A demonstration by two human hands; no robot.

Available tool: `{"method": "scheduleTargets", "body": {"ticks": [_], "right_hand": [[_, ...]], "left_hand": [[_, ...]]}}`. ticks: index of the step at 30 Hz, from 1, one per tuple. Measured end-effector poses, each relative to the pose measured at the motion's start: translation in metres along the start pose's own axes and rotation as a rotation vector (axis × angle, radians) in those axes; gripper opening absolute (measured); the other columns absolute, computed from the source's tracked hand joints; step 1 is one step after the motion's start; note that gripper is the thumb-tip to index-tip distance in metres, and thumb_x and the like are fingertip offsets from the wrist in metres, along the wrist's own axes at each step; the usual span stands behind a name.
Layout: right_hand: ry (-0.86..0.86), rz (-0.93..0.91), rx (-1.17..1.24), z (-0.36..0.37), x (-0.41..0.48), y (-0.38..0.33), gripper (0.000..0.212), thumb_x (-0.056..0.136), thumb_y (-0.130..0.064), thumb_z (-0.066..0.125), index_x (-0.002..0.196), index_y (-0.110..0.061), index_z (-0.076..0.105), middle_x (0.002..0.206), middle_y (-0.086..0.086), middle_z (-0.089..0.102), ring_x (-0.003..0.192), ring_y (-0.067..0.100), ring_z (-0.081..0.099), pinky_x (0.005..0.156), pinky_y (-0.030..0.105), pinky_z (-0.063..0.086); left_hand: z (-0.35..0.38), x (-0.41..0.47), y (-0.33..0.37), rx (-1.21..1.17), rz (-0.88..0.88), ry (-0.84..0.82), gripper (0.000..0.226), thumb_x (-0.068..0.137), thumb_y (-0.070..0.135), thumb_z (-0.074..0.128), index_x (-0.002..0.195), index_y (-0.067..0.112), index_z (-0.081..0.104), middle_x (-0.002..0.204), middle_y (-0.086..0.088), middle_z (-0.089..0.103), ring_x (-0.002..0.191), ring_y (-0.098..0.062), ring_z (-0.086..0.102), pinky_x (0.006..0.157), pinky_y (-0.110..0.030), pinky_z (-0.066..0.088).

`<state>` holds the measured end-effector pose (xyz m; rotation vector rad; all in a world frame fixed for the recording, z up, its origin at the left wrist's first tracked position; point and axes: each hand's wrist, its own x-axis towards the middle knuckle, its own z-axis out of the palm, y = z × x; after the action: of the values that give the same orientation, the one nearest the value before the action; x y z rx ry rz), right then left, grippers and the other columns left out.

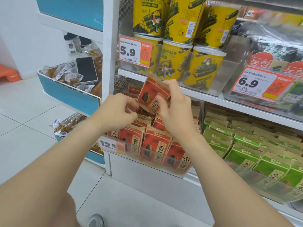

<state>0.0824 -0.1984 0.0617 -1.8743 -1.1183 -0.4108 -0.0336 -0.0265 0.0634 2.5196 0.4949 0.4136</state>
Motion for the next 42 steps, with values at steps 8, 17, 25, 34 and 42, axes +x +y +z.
{"method": "scheduleTargets", "body": {"ticks": [8, 17, 25, 34, 42], "right_hand": [[-0.254, 0.001, -0.615, 0.032, 0.026, 0.019, 0.024, 0.107, -0.022, 0.055, 0.118, -0.025, 0.077, 0.1, 0.002, 0.077, 0.1, 0.03, 0.069, 0.078, 0.038, 0.047], [-0.809, 0.192, -0.502, 0.029, 0.05, 0.031, 0.054, 0.102, -0.068, 0.055, 0.127, -0.023, 0.072, 0.123, 0.004, 0.071, 0.126, 0.034, 0.052, 0.114, 0.055, 0.032], [-0.661, -0.014, -0.526, 0.042, 0.055, 0.029, 0.047, 0.1, -0.012, 0.056, 0.146, -0.017, 0.06, 0.127, 0.013, 0.073, 0.117, 0.037, 0.066, 0.093, 0.052, 0.059], [-0.631, 0.001, -0.548, 0.048, 0.053, 0.037, 0.025, 0.104, -0.01, 0.062, 0.091, -0.032, 0.061, 0.079, -0.016, 0.063, 0.089, 0.024, 0.061, 0.073, 0.035, 0.046], [-0.737, 0.117, -0.435, 0.048, 0.054, 0.032, 0.034, 0.114, -0.035, 0.046, 0.085, -0.023, 0.058, 0.079, -0.004, 0.063, 0.086, 0.027, 0.061, 0.078, 0.044, 0.049]], "left_hand": [[0.004, 0.012, -0.008, 0.025, -0.007, -0.093, 0.021, 0.088, 0.023, 0.073, 0.105, 0.031, 0.082, 0.079, 0.028, 0.062, 0.074, 0.003, 0.058, 0.064, -0.013, 0.041], [0.006, 0.015, -0.012, 0.024, -0.028, -0.052, 0.014, 0.083, 0.021, 0.076, 0.085, 0.033, 0.082, 0.081, 0.018, 0.071, 0.078, -0.002, 0.066, 0.062, -0.012, 0.046], [0.007, 0.016, -0.018, 0.073, 0.006, -0.037, 0.021, 0.092, 0.014, 0.074, 0.094, 0.03, 0.087, 0.088, 0.014, 0.074, 0.09, -0.008, 0.066, 0.084, -0.031, 0.06], [0.01, 0.009, -0.017, 0.112, 0.014, 0.018, 0.019, 0.096, 0.016, 0.075, 0.094, 0.031, 0.086, 0.091, 0.013, 0.074, 0.089, -0.01, 0.066, 0.086, -0.039, 0.064], [0.01, 0.007, -0.015, 0.134, 0.046, 0.032, 0.04, 0.086, 0.021, 0.071, 0.122, 0.032, 0.058, 0.121, 0.009, 0.05, 0.114, -0.017, 0.051, 0.098, -0.042, 0.051]]}}
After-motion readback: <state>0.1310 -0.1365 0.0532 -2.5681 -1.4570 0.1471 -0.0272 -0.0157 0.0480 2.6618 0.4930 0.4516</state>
